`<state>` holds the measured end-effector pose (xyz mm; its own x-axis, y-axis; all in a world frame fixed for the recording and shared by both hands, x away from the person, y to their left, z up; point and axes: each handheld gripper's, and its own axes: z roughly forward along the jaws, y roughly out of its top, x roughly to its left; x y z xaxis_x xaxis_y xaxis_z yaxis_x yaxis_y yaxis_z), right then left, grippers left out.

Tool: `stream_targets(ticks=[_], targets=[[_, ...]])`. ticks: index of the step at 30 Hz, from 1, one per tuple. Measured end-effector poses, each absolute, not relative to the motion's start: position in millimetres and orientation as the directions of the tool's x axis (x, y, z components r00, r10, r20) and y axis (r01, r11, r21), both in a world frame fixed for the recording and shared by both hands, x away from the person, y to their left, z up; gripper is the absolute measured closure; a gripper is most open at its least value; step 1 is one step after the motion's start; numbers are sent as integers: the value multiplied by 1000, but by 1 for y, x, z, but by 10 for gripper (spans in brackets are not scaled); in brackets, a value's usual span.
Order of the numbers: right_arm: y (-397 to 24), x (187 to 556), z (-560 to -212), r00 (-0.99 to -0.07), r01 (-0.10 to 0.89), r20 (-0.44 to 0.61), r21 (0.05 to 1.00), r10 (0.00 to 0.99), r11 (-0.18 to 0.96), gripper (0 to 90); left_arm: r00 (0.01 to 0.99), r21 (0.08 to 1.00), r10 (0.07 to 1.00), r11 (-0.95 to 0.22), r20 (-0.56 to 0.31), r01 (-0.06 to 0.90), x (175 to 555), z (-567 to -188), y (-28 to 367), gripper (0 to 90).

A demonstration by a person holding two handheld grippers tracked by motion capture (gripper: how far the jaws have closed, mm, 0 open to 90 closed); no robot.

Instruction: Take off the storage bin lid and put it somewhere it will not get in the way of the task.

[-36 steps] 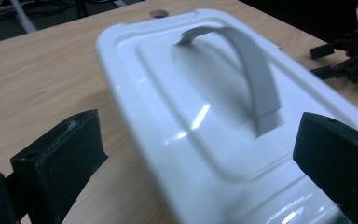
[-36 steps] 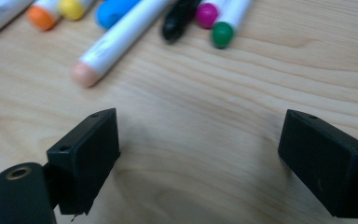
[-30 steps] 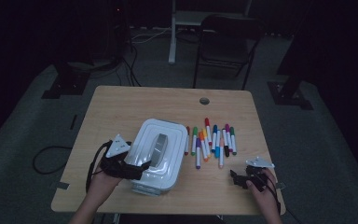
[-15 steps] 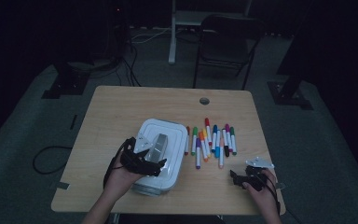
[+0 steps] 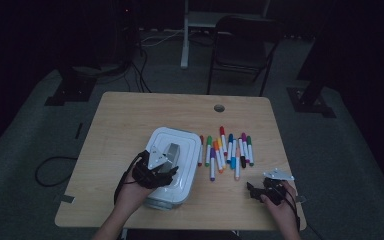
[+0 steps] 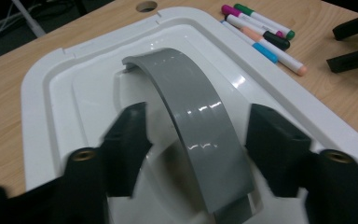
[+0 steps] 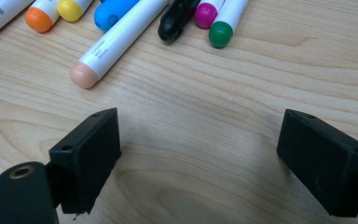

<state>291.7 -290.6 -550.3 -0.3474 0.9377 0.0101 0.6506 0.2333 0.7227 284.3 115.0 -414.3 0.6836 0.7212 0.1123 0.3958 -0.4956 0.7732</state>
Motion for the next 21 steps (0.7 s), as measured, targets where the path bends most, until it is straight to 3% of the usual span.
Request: stream_targets(ticks=[4,7,21], targets=[[-291,290,-550,-307,659,9,723,952,206,128,688,769,717,-500,110,399,285,-415,114,527],[-292,293,-550,-344,649,8,725,939,231,139,699,769,709,-496,89,404,285,-415,114,583],[-293,294,-550,-357,646,10,725,934,239,144,728,775,686,-457,-7,438,283,-407,120,642]])
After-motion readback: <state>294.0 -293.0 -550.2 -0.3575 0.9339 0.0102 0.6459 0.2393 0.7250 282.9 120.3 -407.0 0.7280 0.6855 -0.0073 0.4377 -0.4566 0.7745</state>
